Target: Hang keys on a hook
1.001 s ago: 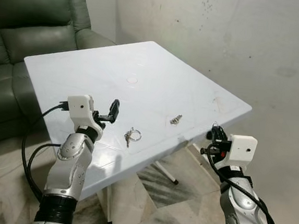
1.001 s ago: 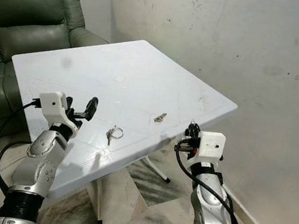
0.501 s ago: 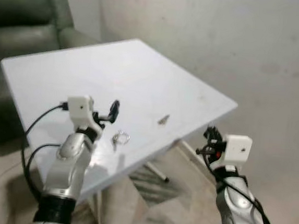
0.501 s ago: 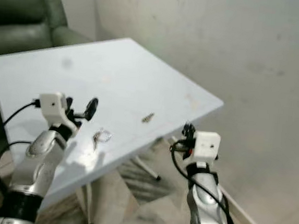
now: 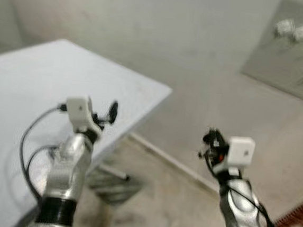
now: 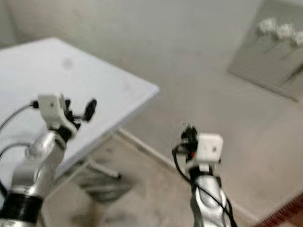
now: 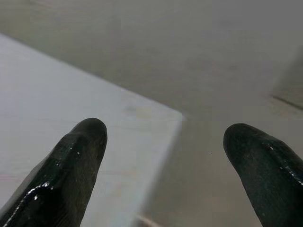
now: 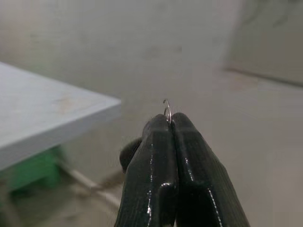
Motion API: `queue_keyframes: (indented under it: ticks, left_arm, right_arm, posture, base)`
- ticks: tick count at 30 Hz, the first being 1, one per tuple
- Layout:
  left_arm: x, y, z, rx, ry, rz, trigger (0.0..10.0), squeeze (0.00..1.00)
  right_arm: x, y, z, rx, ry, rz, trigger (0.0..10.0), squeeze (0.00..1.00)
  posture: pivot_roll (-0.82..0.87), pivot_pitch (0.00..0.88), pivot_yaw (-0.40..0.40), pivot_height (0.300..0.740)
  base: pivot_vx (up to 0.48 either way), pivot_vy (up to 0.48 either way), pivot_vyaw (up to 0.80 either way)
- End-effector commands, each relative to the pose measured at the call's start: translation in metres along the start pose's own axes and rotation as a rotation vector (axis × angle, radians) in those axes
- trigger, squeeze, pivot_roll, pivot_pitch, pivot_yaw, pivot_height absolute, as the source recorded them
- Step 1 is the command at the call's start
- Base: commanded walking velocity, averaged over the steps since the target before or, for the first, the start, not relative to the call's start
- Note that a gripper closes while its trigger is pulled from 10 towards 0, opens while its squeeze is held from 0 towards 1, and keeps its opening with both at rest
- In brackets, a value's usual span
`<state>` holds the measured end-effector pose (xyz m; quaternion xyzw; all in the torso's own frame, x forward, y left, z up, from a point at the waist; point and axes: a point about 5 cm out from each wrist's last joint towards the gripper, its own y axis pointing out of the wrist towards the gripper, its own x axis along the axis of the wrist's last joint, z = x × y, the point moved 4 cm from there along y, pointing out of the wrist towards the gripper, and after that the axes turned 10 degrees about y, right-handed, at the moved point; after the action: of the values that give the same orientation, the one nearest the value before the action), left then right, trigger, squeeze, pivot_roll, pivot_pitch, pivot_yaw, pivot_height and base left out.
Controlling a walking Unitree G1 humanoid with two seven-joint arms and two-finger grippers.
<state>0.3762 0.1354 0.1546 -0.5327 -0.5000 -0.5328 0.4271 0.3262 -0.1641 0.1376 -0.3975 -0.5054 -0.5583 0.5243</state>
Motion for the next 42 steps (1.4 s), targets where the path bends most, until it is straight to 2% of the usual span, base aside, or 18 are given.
queue_keyframes:
  ticks: [1,15,25,42]
  left_arm:
    - [0.0029,-0.0001,0.006,0.018,0.015,-0.002,10.0,0.0]
    - [0.001,-0.0004,0.0022,0.002,0.015,0.015,10.0,0.0]
    - [0.0035,0.0004,-0.0009,-0.015,0.004,0.01,10.0,0.0]
    - [0.006,-0.0002,0.0001,-0.015,-0.005,0.002,10.0,0.0]
  right_arm:
    - [0.0036,0.0014,0.0053,0.014,0.003,-0.01,10.0,0.0]
    - [0.0045,0.0015,0.0024,-0.014,-0.002,-0.016,10.0,0.0]
    - [0.0074,0.0018,-0.0003,-0.039,-0.017,-0.027,10.0,0.0]
    - [0.0074,0.0031,0.0019,-0.042,-0.028,-0.027,10.0,0.0]
  posture:
    - [-0.01,0.0,-0.033,0.74]
    - [-0.01,0.0,-0.031,0.74]
    - [-0.01,0.0,-0.024,0.74]
    - [-0.01,0.0,-0.028,0.74]
  base:
    - [0.0,0.0,-0.75]
    - [0.0,0.0,-0.72]
    - [0.0,0.0,0.0]
    - [0.347,0.0,0.0]
